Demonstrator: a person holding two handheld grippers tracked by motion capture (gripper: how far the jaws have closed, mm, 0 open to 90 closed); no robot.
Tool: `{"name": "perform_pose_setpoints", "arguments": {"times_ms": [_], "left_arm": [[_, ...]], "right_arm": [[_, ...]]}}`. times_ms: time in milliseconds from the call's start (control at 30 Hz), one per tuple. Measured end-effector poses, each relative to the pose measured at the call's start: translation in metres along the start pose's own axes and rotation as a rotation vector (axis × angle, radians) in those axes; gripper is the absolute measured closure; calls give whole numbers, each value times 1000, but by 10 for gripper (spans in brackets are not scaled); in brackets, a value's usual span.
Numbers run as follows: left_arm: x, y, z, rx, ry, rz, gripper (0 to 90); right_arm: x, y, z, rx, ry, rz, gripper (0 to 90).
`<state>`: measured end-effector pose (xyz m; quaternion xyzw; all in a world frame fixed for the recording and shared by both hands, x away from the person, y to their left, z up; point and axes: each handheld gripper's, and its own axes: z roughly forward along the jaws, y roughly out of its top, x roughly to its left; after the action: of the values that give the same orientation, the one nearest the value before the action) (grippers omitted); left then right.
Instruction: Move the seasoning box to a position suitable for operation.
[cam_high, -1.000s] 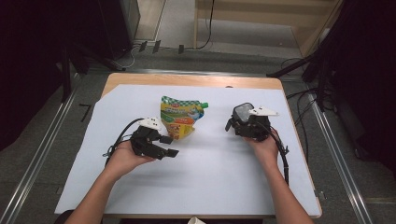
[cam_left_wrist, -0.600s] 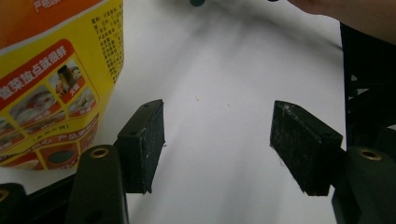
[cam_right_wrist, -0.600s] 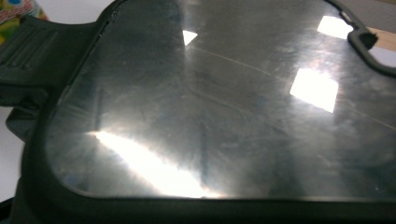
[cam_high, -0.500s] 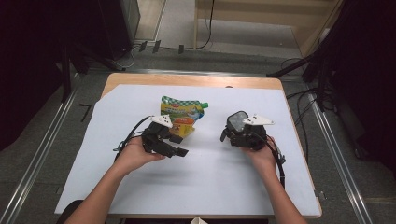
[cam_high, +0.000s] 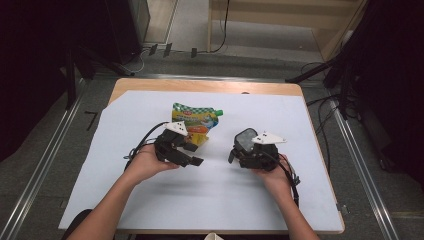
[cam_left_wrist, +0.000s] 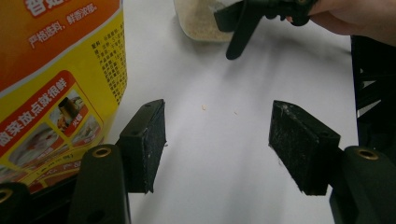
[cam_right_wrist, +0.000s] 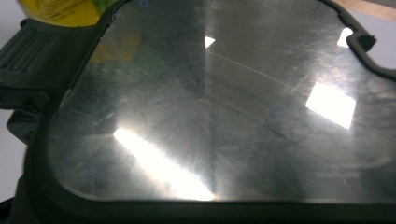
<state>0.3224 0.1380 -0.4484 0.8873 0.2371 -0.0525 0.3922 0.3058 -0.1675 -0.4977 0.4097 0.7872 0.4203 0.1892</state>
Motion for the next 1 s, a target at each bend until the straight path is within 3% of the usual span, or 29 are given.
{"name": "perform_pose_setpoints", "arguments": {"times_ms": [267, 433, 567, 800, 1000], "left_arm": [[0, 0, -3, -4, 4, 2, 381], [1, 0, -3, -7, 3, 4, 384], [-1, 0, -1, 5, 0, 13, 385], [-4, 1, 2, 8, -2, 19, 388], [-7, 1, 3, 11, -5, 27, 390]], "right_arm": [[24, -3, 3, 4, 55, -7, 154], [45, -5, 7, 10, 104, -36, 154], [55, -6, 11, 18, 100, -67, 154], [55, -13, 12, -13, 118, -65, 148], [53, -12, 10, 21, 135, -44, 130]]}}
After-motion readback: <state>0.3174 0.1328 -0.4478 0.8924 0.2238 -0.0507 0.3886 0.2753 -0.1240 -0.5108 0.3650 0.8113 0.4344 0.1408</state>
